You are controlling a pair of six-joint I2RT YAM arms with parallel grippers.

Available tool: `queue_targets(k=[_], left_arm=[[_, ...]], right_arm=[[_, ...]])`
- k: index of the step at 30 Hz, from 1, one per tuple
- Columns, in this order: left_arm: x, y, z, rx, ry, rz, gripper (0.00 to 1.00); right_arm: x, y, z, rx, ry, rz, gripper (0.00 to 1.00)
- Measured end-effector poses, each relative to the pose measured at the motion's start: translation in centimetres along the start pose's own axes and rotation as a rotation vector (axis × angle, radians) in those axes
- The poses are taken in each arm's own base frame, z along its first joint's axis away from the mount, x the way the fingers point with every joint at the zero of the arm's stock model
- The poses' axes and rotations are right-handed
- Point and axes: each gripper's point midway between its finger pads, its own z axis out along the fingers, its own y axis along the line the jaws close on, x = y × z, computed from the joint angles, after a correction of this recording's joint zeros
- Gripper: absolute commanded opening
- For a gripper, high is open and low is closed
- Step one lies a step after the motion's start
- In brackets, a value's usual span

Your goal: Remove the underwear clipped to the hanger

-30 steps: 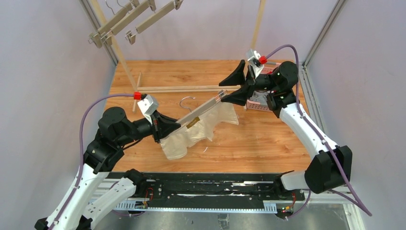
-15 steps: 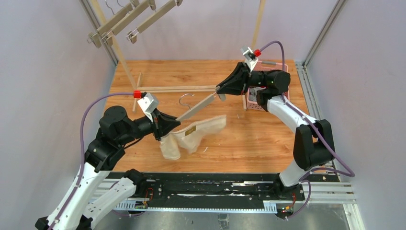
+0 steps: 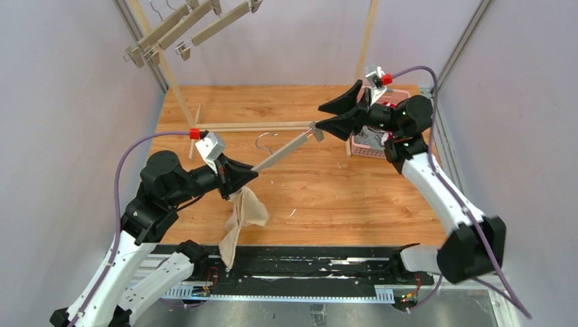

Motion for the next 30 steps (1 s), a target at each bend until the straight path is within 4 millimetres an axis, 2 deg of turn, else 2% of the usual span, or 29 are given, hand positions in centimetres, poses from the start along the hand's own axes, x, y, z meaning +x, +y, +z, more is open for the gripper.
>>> queue_targets(k=[2,5,9,12,16,19,21,26,30], left_arm=[[0.0,0.0,0.1,0.004,-0.001,0.001,0.0],[-0.3,-0.1,0.3,0.012,-0.009,0.003,0.0],[-1.4,-0.3,0.9,0.034,-0.053,0.006,0.0],[-2.2,-0.2,1.4,0.042,-0.1,0.009,0.0],[-3.1,0.0,2.2,0.056,-0.172,-0.002,0.0],[-3.8,0.0,3.1,0.082,-0.228,-0.025,0.0],[-4.6,-0.2,3.8,0.109,-0.271,-0.039,0.0],[-6.0,-0.4,5.7,0.162,-0.336,-0.086,0.0],[-6.5,-1.7,6.9,0.241,-0.382,-0.137,0.0]], right_arm=[[-1.4,0.0,-0.2,0.131,-0.017,-0.085,0.66],[-3.0,1.2,-0.9,0.258,-0.021,-0.218,0.66],[-3.9,1.7,-2.5,0.38,-0.021,-0.31,0.62],[-2.8,1.4,-3.5,0.437,-0.014,-0.304,0.59],[0.8,0.9,-4.5,0.467,0.015,-0.23,0.54],[2.3,0.6,-4.7,0.469,0.023,-0.181,0.54],[2.3,0.7,-4.5,0.46,0.016,-0.17,0.54],[0.6,1.7,-3.8,0.413,-0.041,-0.206,0.54],[-0.6,2.1,-3.1,0.366,-0.087,-0.221,0.54]])
